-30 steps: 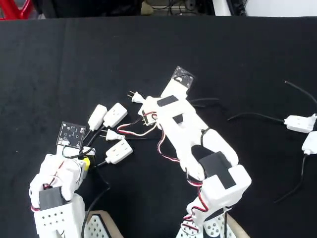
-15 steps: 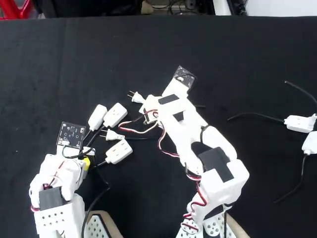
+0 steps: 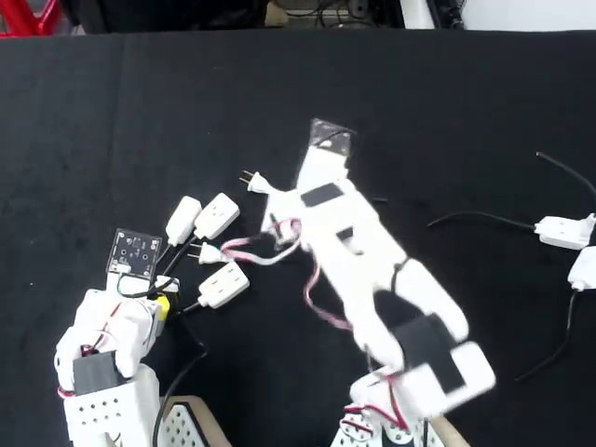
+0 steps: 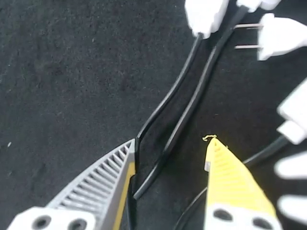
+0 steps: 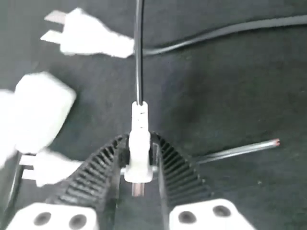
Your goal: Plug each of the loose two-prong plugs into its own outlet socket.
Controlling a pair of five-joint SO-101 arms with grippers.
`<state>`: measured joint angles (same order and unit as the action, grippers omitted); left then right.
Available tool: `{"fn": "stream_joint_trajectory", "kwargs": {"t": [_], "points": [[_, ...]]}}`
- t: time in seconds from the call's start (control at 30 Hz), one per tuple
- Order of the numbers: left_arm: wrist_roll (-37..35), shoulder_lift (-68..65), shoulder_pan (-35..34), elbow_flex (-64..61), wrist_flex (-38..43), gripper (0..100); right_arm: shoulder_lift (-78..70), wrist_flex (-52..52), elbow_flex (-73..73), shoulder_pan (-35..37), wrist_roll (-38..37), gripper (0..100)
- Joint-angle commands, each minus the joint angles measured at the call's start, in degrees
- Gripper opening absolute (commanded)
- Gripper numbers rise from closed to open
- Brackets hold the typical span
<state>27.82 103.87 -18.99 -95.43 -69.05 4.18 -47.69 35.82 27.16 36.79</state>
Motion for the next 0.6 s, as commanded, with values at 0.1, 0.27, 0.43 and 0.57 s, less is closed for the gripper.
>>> {"fn": "stream_joint_trajectory", "kwargs": {"t": [0.1, 0.27, 0.43, 0.57], "points": [[-3.96, 0.62, 10.68, 1.1, 1.41, 24, 21.49, 18.99, 19.21, 5.45, -5.01, 1.1], [-9.32, 0.62, 17.71, 4.53, 1.32, 24, 39.69, 35.16, 36.44, 7.21, -5.54, 1.1], [-16.26, 0.62, 24.4, 8.13, 1.32, 24, 51.12, 37.71, 43.65, 7.74, -5.1, 1.1], [-24.09, 0.62, 27.65, 10.86, 3.34, 24, 52.53, 37.71, 44.88, 8.09, -5.01, 1.1]]}}
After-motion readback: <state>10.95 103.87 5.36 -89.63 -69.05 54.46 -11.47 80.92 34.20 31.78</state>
